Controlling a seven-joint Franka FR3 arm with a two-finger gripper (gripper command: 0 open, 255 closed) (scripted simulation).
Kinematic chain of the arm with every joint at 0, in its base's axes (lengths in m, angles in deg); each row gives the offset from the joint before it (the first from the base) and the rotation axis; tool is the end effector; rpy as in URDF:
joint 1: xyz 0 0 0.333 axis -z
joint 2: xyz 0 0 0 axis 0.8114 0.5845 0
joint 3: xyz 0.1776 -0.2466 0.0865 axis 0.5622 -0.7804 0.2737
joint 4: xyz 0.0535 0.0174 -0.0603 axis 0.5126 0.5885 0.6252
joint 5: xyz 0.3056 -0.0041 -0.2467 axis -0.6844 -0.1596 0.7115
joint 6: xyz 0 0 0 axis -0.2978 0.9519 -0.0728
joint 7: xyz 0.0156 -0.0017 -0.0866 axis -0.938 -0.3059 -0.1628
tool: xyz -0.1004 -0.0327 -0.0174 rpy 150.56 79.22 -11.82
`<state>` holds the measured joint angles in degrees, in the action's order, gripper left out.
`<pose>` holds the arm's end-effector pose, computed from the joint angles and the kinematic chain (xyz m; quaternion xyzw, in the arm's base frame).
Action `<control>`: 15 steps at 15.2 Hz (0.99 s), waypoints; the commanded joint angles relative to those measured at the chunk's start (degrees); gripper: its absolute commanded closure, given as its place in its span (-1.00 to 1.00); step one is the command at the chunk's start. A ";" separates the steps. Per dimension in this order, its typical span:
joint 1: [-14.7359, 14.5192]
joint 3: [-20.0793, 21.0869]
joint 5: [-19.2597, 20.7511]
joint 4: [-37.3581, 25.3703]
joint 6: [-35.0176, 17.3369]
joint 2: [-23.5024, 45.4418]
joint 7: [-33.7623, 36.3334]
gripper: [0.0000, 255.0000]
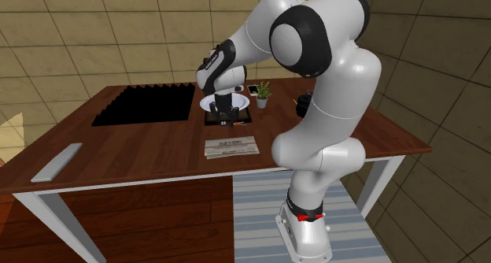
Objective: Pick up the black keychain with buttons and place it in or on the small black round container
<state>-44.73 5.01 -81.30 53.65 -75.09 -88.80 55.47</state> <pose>0.3709 0.2761 0.3707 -0.9672 0.2538 -0.0123 0.0029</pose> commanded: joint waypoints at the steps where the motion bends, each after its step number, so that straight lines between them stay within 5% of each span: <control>1: -0.40 -0.59 -0.73 -0.73 1.89 -1.31 -0.51 1.00; 15: -1.52 -4.41 -2.38 -7.51 13.90 -7.08 -2.50 1.00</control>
<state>-46.25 0.79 -83.72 46.82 -62.07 -95.69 52.98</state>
